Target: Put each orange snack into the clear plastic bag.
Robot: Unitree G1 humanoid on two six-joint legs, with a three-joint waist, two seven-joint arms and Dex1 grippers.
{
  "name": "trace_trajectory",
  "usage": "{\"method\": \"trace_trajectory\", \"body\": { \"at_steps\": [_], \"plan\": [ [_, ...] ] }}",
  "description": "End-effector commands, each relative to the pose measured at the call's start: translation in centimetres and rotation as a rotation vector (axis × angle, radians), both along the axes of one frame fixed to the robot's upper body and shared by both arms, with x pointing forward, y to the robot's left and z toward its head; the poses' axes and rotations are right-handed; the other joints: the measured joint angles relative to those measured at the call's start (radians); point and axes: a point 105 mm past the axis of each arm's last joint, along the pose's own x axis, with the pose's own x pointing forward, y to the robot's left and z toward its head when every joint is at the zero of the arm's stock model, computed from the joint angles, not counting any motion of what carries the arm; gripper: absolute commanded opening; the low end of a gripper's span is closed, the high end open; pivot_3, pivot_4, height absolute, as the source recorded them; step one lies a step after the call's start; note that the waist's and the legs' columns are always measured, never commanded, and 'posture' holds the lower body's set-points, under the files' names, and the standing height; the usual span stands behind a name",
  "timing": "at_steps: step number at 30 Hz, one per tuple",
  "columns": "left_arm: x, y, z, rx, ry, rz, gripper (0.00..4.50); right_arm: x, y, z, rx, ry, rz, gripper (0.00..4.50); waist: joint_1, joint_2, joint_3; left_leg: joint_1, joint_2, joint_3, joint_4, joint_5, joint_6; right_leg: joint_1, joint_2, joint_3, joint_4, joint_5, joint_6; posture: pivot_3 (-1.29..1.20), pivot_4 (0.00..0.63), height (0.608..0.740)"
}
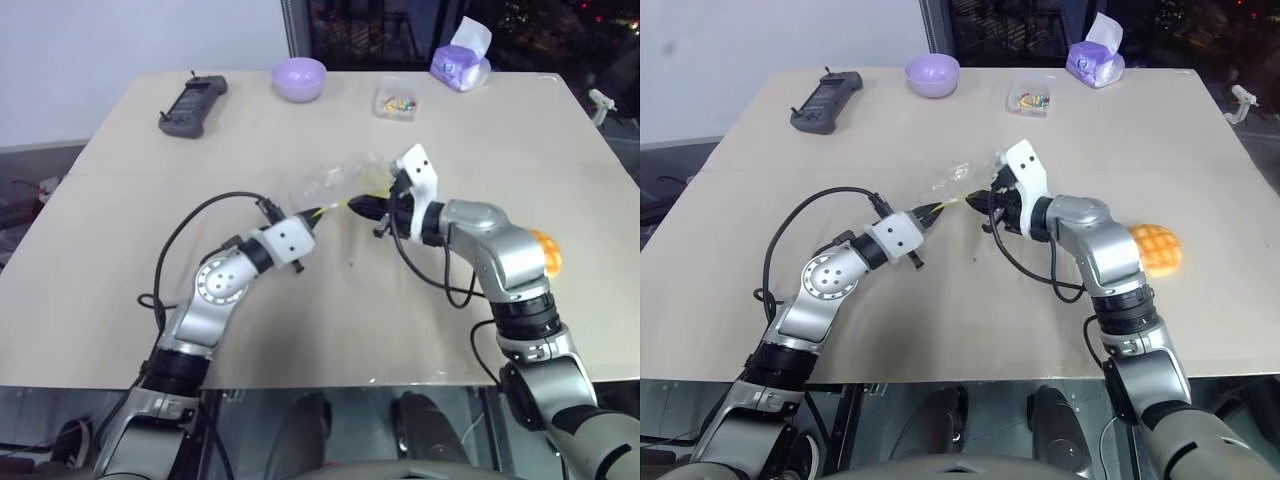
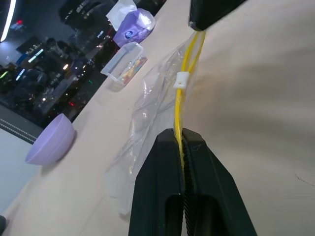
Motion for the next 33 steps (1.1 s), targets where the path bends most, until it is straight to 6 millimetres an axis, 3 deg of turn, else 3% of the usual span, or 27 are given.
{"method": "trace_trajectory", "body": {
  "at_steps": [1, 17, 28, 30, 33],
  "plan": [
    [-0.1, -0.3, 1.2, -0.022, -0.045, -0.019, 0.00, 0.1, 0.3, 1.5, 0.032, -0.038, -0.004, 0.07, 0.000, 0.000, 0.000, 0.000, 0.000, 0.000, 0.000, 0.000, 0.000, 0.000, 0.000, 0.000, 0.000, 0.000, 0.000, 0.00, 0.150, 0.740],
    [-0.3, -0.9, 1.5, -0.033, -0.047, -0.043, 0.00, 1.5, 0.1, -0.6, 0.014, 0.062, -0.101, 0.07, 0.000, 0.000, 0.000, 0.000, 0.000, 0.000, 0.000, 0.000, 0.000, 0.000, 0.000, 0.000, 0.000, 0.000, 0.000, 0.00, 0.150, 0.740],
    [-0.6, -1.4, 1.5, -0.026, -0.051, -0.076, 0.00, 3.2, -0.6, -1.7, 0.135, 0.283, -0.235, 0.07, 0.000, 0.000, 0.000, 0.000, 0.000, 0.000, 0.000, 0.000, 0.000, 0.000, 0.000, 0.000, 0.000, 0.000, 0.000, 0.00, 0.150, 0.740],
    [-0.6, -1.7, 1.5, -0.029, -0.050, -0.087, 0.00, 3.8, -0.8, -1.9, 0.140, 0.275, -0.282, 0.07, 0.000, 0.000, 0.000, 0.000, 0.000, 0.000, 0.000, 0.000, 0.000, 0.000, 0.000, 0.000, 0.000, 0.000, 0.000, 0.00, 0.150, 0.740],
    [-0.8, -2.3, 1.6, -0.037, -0.049, -0.109, 0.00, 4.8, -0.9, -2.2, 0.089, 0.118, -0.370, 0.07, 0.000, 0.000, 0.000, 0.000, 0.000, 0.001, 0.000, 0.000, 0.000, 0.000, 0.000, 0.000, 0.000, 0.000, 0.000, 0.00, 0.150, 0.740]
  ]
}}
